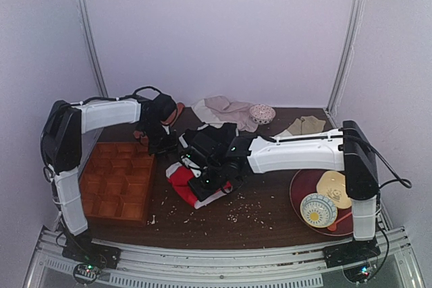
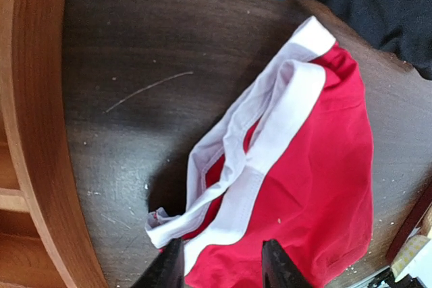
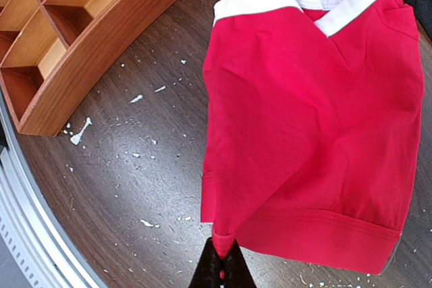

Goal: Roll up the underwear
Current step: Pick up the underwear from the center of the board.

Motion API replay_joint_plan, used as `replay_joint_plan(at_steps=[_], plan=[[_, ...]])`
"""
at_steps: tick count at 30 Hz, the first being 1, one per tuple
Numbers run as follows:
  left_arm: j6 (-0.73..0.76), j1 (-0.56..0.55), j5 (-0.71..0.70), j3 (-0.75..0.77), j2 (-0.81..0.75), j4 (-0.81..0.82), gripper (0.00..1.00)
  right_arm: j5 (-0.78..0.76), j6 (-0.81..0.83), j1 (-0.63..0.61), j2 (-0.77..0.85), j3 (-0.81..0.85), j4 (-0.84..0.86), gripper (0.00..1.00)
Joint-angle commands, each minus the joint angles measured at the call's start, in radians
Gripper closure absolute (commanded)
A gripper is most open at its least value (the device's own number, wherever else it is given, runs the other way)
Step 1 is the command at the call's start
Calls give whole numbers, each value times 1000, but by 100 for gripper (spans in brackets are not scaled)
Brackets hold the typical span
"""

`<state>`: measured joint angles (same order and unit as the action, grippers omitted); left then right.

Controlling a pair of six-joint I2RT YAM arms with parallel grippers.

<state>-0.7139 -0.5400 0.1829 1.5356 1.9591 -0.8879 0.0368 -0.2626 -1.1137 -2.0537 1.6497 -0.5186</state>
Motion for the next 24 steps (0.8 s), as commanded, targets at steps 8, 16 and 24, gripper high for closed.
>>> replay_joint_plan(at_steps=[8,16,24], plan=[[-14,8,70,-71,-18,63,58,-27,19,11,-70,-23,-8,100],[-34,7,117,-94,15,108,53,-17,25,10,-87,-48,3,96],[-38,7,122,-81,50,114,70,-18,23,10,-71,-76,18,95]])
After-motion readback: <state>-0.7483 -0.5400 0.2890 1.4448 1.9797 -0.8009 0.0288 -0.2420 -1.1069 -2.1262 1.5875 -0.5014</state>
